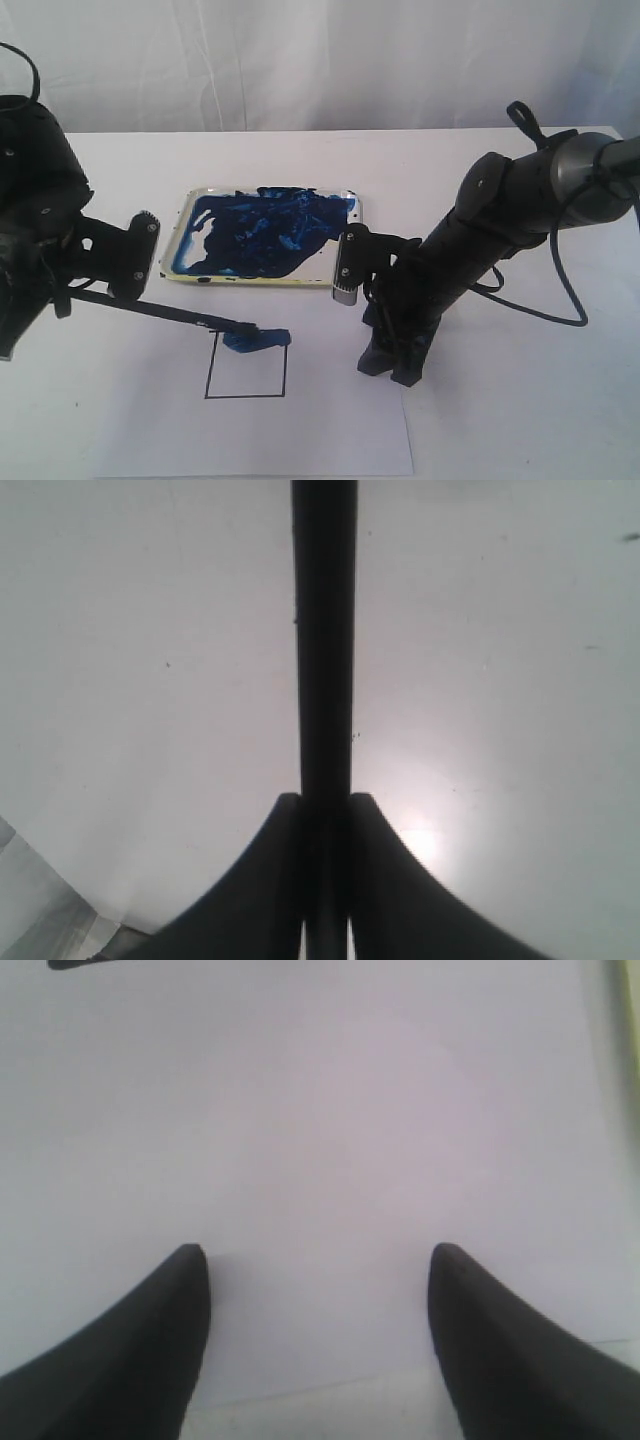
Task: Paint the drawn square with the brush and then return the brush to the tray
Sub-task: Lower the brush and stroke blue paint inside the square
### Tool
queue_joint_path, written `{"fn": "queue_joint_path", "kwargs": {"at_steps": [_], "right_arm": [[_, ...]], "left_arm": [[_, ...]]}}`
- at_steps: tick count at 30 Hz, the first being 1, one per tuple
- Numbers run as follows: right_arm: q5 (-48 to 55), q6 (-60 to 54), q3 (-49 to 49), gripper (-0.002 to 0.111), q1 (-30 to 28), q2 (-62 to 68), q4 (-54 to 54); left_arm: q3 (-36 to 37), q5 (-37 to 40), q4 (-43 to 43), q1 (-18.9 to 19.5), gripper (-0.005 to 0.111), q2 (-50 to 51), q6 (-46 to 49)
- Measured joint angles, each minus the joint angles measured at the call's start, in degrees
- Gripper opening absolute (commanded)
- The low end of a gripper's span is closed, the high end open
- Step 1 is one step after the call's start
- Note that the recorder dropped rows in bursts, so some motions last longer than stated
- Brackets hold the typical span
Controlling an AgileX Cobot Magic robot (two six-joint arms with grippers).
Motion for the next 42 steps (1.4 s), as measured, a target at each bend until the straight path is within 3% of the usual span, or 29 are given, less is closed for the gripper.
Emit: {"fn": "queue_joint_path", "kwargs": {"at_steps": [10,26,37,42], "right_arm": [[0.0,0.0,0.0,0.06,0.0,0.0,0.0],[0.0,0.0,0.0,0.06,0.0,0.0,0.0],[0.0,0.0,0.0,0.06,0.0,0.0,0.0],[0.0,0.0,0.0,0.06,0.0,0.0,0.0]], "left_arm": [[0.1,-1.8,-0.6,0.0,0.0,0.0,-0.1],[0.1,6.2,4.3,0.0,0.0,0.0,-0.2],[0.1,2.6,3.2,0.0,0.0,-3.7,-1.5],[0.1,1.1,-1.9,0.0,0.0,-6.0,3.7]]}}
